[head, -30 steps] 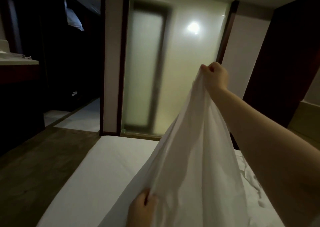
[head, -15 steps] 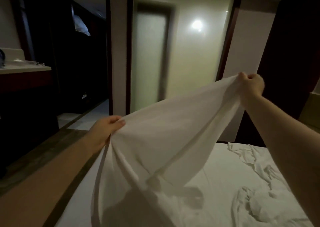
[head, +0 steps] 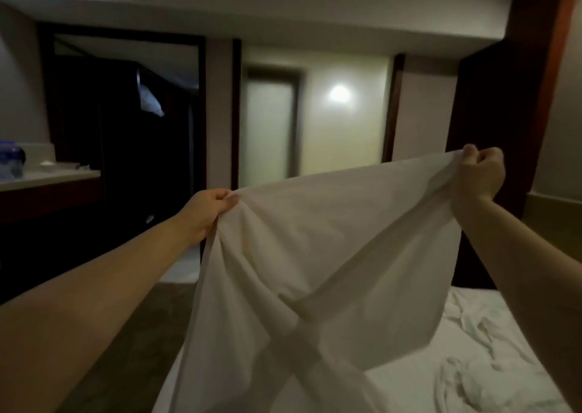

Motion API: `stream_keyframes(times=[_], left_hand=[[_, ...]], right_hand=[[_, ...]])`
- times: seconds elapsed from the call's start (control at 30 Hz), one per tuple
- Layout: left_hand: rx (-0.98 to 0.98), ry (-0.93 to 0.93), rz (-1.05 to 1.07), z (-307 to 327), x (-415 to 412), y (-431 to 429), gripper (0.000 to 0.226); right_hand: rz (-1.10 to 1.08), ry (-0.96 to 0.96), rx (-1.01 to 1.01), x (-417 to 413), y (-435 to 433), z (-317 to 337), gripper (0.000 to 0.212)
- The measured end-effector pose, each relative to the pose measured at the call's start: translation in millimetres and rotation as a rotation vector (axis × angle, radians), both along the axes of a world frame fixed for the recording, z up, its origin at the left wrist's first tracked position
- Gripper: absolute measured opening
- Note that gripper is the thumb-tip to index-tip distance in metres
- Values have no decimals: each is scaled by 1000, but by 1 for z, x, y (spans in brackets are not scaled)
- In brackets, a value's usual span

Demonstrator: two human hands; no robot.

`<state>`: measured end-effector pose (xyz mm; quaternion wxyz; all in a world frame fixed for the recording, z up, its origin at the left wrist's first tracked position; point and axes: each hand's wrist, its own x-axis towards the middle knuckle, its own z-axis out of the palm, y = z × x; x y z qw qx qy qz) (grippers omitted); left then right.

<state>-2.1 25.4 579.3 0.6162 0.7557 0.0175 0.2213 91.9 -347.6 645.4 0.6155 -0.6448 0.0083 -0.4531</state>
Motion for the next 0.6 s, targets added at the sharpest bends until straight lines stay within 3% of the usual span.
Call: stream_keyframes(times=[0.1, 0.27, 0.37, 0.5, 0.6], left_hand=[[-49, -89, 5, 39, -8, -6, 16], [30, -282, -44, 105, -27, -28, 13], [104, -325, -73, 143, -31, -49, 12], [237, -344, -94, 144, -29, -82, 14], [365, -276, -141, 111, -18, -117, 12]], right_hand=[[-6, -74, -16, -25, -4, 30, 17], [-121, -139, -83, -53, -38, 91, 10], [-214, -139, -133, -59, -65, 117, 30], [-224, -108, -348, -50, -88, 112, 29], [-50, -100, -619, -49, -70, 90, 26]])
